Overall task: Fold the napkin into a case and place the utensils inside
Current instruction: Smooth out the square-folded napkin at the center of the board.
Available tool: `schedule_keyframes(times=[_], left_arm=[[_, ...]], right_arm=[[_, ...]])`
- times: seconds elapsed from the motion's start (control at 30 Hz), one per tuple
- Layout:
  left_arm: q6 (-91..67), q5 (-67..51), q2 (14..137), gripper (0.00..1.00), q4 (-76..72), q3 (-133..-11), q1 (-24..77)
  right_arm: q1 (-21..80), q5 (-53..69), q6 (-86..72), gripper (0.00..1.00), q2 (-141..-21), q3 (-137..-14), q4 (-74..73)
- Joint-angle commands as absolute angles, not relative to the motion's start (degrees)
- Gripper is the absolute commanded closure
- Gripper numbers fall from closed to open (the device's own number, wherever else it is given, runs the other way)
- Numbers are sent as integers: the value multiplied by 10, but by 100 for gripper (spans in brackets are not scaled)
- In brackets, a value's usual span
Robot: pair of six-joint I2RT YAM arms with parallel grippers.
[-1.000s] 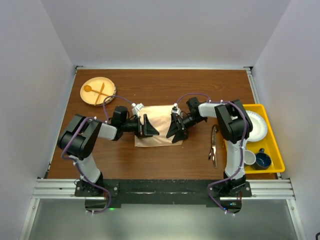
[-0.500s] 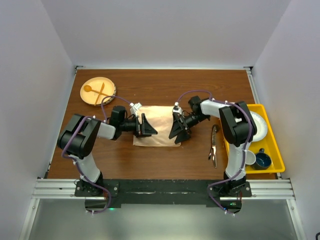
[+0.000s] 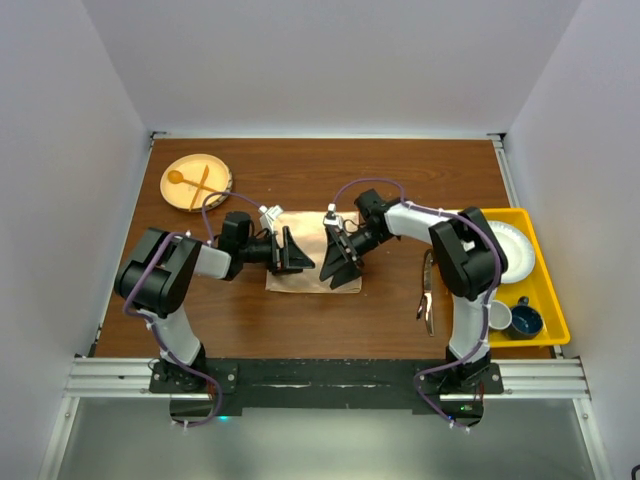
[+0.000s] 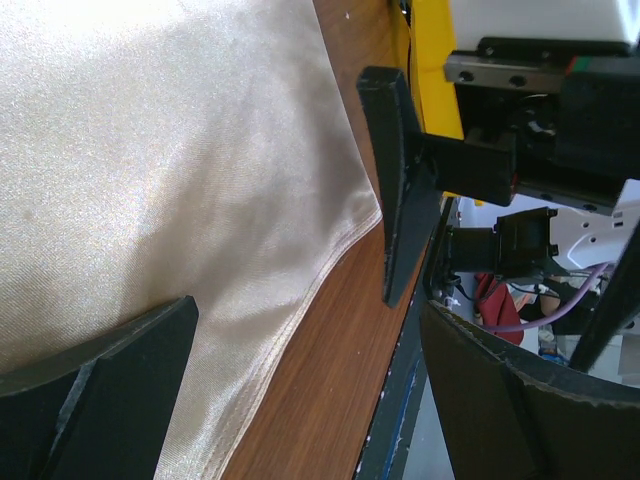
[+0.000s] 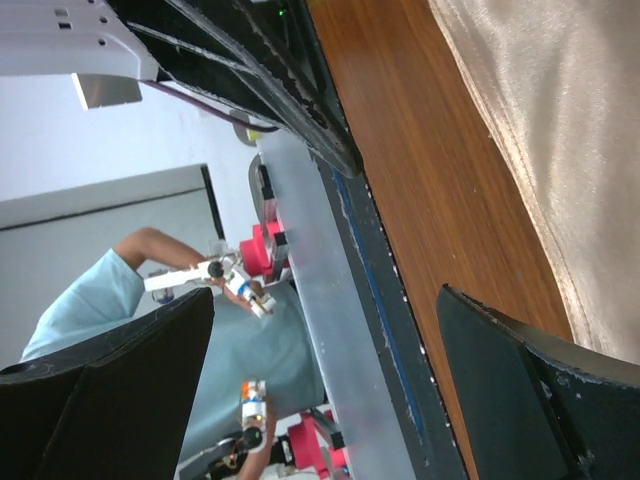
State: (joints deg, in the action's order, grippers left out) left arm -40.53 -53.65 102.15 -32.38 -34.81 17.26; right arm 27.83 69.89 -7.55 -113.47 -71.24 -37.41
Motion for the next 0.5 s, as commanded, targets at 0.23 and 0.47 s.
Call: schedule_keyframes(times=[0.23,0.47], left_arm=[[-391,-486,1044,0,-283,-335,163],[-391,-488,1044,0,-281,-334,163]], right_arm=[[259,700,73,2,-1250,-703,-439],[249,697,157,2,-1246,-766,-570]])
